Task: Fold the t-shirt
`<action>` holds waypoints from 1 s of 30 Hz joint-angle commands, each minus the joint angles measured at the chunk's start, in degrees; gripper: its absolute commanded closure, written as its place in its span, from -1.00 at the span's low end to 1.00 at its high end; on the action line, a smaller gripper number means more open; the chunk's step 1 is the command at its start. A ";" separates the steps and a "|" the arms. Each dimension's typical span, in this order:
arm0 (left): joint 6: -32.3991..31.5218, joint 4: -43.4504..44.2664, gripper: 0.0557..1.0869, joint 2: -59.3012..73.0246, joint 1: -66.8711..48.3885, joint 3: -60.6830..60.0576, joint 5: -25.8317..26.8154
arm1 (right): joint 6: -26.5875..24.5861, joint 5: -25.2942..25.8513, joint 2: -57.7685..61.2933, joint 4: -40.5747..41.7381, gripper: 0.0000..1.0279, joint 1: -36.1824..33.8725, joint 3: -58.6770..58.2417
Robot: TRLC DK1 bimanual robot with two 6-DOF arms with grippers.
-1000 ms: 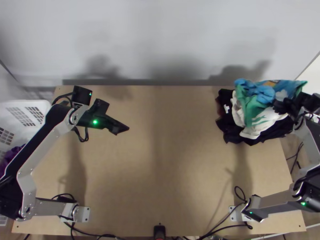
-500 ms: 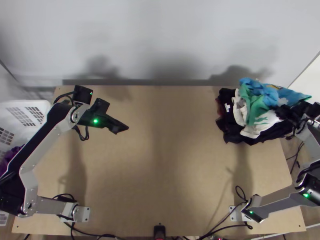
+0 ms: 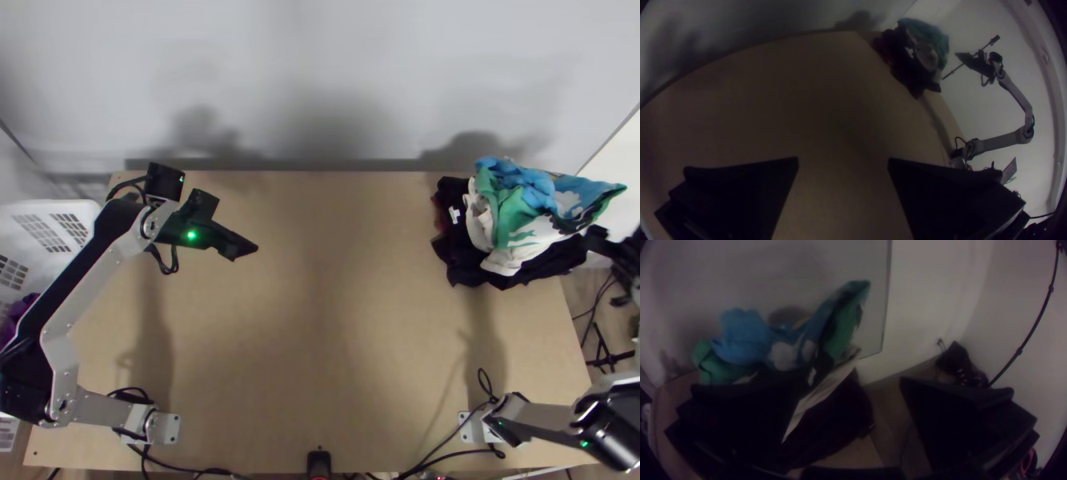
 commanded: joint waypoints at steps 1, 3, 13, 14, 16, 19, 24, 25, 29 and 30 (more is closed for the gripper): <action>-0.46 -0.03 -0.90 -0.16 -0.01 0.31 0.10 | -3.80 -1.13 -6.19 -7.08 -0.85 -4.96 6.46; -0.55 -0.03 -0.90 -0.68 -0.01 0.13 0.10 | -3.63 -1.13 -5.22 -6.90 -0.69 -2.94 10.33; -0.99 -0.03 -0.90 -4.73 1.40 -1.80 0.02 | 5.69 -0.34 14.73 4.61 0.83 12.97 27.11; -0.99 -0.12 -0.90 -5.17 1.66 -2.16 0.02 | 5.95 -0.25 16.84 4.87 0.95 14.20 28.35; -0.73 -0.12 -0.90 -6.31 2.37 -3.03 0.02 | 5.78 -0.16 19.92 5.31 0.95 16.31 29.58; -0.38 -0.12 -0.90 -7.71 3.51 -4.79 0.02 | 5.34 -0.07 24.31 6.72 0.95 19.12 31.16; -0.11 -0.12 -0.90 -9.82 3.95 -7.69 -0.07 | 5.25 -0.16 31.43 6.19 0.95 22.46 35.73; -0.02 -0.12 -0.90 -10.17 3.95 -8.13 -0.07 | 5.16 -0.16 32.66 6.19 0.95 23.16 36.43; 0.06 -0.12 -0.90 -10.61 3.95 -9.19 -0.07 | 5.08 -0.42 38.11 4.44 0.95 24.83 40.47; 0.06 -0.12 -0.90 -10.79 3.95 -9.27 0.02 | 5.25 -0.42 38.46 4.17 0.95 24.83 40.21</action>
